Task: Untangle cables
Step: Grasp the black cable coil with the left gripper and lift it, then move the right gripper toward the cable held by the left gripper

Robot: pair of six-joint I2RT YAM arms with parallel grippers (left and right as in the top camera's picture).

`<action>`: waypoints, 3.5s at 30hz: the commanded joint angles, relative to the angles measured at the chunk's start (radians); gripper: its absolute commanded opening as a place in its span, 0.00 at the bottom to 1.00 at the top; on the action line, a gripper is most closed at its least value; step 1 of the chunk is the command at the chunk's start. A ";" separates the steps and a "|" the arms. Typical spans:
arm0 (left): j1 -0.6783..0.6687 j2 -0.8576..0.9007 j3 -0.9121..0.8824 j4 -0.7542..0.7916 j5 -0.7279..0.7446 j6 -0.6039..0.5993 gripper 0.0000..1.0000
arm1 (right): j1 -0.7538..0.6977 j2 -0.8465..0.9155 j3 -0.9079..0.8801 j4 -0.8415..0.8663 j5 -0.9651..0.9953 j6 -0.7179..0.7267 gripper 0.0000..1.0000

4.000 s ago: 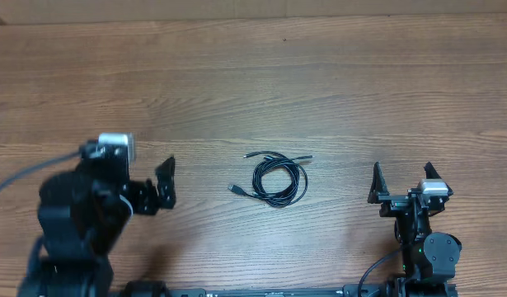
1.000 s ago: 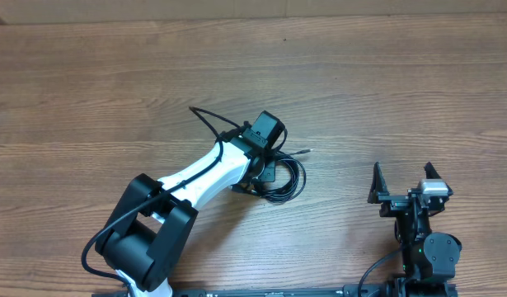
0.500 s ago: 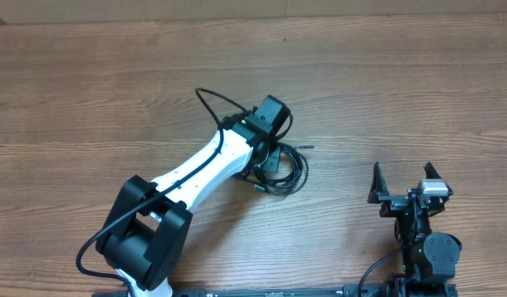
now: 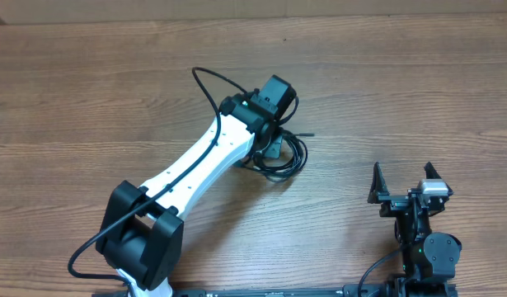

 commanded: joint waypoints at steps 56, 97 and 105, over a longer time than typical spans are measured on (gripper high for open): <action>0.006 -0.223 0.310 -0.256 -0.162 -0.147 0.04 | -0.004 -0.008 -0.011 0.006 0.002 0.006 1.00; 0.068 -0.198 0.306 -0.326 -0.034 -0.595 0.04 | -0.004 -0.008 -0.011 0.010 -0.044 0.008 1.00; 0.068 -0.185 0.301 -0.325 -0.030 -0.495 0.04 | -0.004 -0.008 -0.011 0.036 -0.521 0.572 1.00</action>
